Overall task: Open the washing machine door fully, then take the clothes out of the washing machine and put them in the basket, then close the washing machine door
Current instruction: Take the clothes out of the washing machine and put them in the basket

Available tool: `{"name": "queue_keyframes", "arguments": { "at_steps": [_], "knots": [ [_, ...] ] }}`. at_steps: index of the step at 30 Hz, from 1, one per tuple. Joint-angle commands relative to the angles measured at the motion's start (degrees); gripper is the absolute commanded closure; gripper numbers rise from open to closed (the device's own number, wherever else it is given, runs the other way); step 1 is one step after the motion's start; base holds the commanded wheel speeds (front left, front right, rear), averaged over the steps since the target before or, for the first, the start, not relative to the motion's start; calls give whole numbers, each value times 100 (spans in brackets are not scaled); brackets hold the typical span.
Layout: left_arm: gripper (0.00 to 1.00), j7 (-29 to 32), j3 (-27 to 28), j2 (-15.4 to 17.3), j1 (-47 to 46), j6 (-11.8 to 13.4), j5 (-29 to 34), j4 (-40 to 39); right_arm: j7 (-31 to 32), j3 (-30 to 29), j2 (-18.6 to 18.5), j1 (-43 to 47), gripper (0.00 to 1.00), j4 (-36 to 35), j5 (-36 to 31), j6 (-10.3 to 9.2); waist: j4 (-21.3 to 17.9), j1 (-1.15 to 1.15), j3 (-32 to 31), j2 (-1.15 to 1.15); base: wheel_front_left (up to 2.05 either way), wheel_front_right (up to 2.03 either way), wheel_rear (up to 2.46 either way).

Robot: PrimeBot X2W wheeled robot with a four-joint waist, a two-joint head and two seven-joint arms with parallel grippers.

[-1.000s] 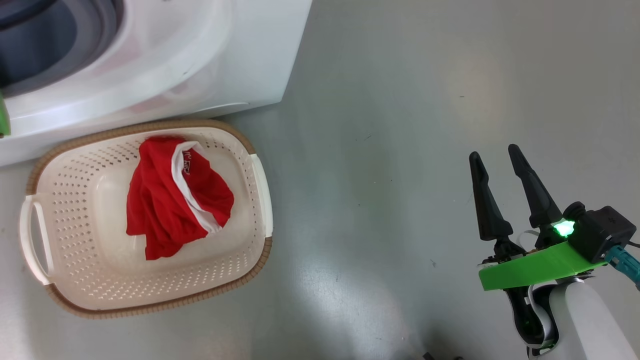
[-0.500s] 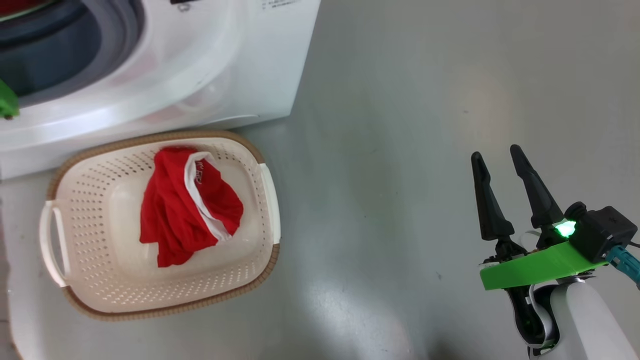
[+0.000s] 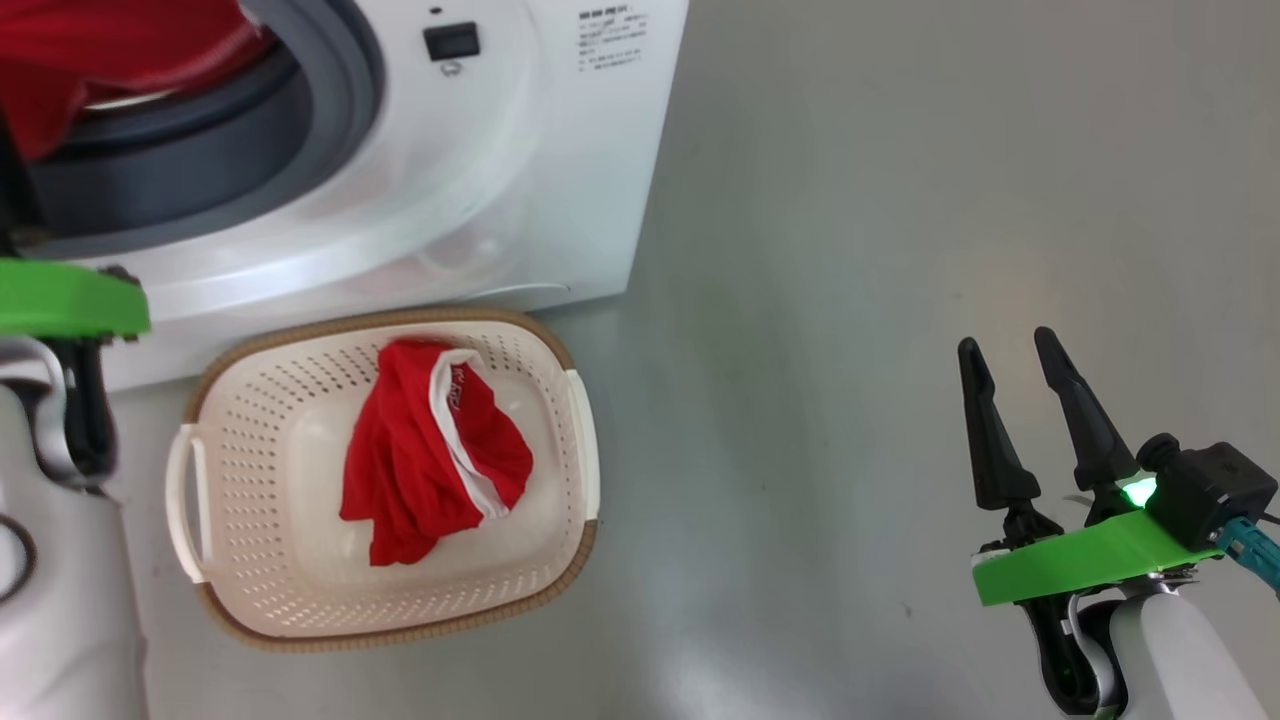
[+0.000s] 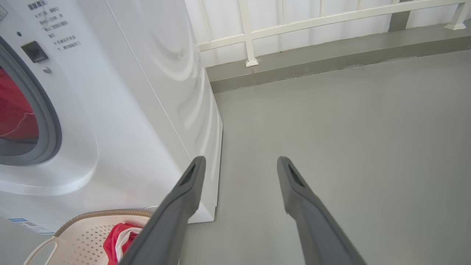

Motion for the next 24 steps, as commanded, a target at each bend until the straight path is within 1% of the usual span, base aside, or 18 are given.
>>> {"name": "queue_keyframes", "arguments": {
  "at_steps": [1, 7, 12, 15, 16, 17, 21, 22, 24],
  "knots": [
    [100, -29, 180, 173, 216, -39, 64, -297, -36, 104, -3, 128, 0, -112, -5, 37, 103, 0, -172, 0, 0, 0, 0],
    [100, -29, 286, -120, 803, -74, 160, -1081, -36, 60, -3, 235, 0, -97, -9, 37, 183, 0, -374, 0, 0, 0, 0],
    [100, -29, 199, -302, 1272, -83, 107, -1663, -36, -3, -3, 318, 0, -87, -14, 37, 257, 0, -513, 0, 0, 0, 0],
    [100, -29, 138, -368, 1503, -84, 18, -2035, -36, -23, -3, 354, 0, -85, -17, 37, 296, 0, -568, 0, 0, 0, 0],
    [100, -29, 138, -368, 1503, -84, 18, -2035, -36, -23, -3, 354, 0, -85, -17, 37, 296, 0, -568, 0, 0, 0, 0],
    [100, -29, 138, -408, 1651, -84, -47, -2309, -36, -28, -3, 366, 0, -84, -17, 37, 317, 0, -595, 0, 0, 0, 0],
    [100, -29, 169, -467, 1893, -85, -136, -2900, -36, -40, -3, 386, 0, -99, -11, 37, 349, 0, -626, 0, 0, 0, 0],
    [100, -29, 169, -467, 1893, -85, -136, -2900, -36, -40, -3, 386, 0, -99, -11, 37, 349, 0, -626, 0, 0, 0, 0],
    [100, -29, 135, -483, 1991, -85, -142, -3181, -36, -46, -3, 396, 0, -105, -12, 37, 361, 0, -627, 0, 0, 0, 0]
  ]
}}
